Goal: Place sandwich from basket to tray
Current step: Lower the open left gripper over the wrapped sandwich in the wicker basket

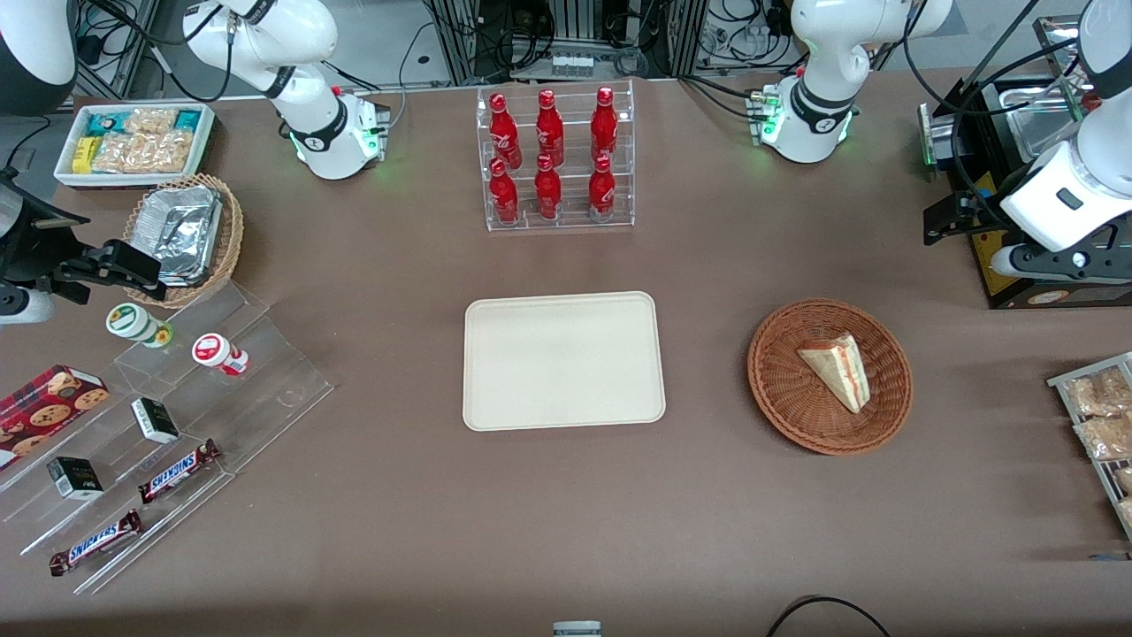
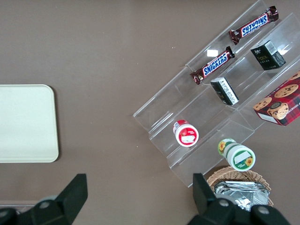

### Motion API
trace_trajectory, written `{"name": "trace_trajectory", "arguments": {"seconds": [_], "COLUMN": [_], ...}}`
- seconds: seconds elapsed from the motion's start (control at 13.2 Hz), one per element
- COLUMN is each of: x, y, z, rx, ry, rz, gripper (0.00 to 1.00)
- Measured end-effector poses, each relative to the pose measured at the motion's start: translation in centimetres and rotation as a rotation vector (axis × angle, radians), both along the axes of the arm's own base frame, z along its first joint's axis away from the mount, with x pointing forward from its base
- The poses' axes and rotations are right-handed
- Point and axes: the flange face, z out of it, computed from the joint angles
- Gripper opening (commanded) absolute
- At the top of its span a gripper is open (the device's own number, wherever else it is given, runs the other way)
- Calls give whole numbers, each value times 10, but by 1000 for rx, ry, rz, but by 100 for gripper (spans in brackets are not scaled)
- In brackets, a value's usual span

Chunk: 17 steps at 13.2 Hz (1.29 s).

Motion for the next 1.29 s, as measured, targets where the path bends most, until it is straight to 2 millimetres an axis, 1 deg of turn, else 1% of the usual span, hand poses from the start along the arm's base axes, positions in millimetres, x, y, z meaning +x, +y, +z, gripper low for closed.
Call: {"name": "trace_trajectory", "arguments": {"seconds": [0.23,0.3,0.38,0.61,0.98,1.29], "x": [0,1,3,5,9,14], "y": [-1,-1,-1,-1,-1,-2], "z": [-1,-3,-10,-48,-129,-178], "rx": [1,1,1,1,1,4], "ry": [-2,-4,-6,8,-12,-32], "rz": [7,7,7,7,33,85], "gripper": [100,100,100,100,100,100]}}
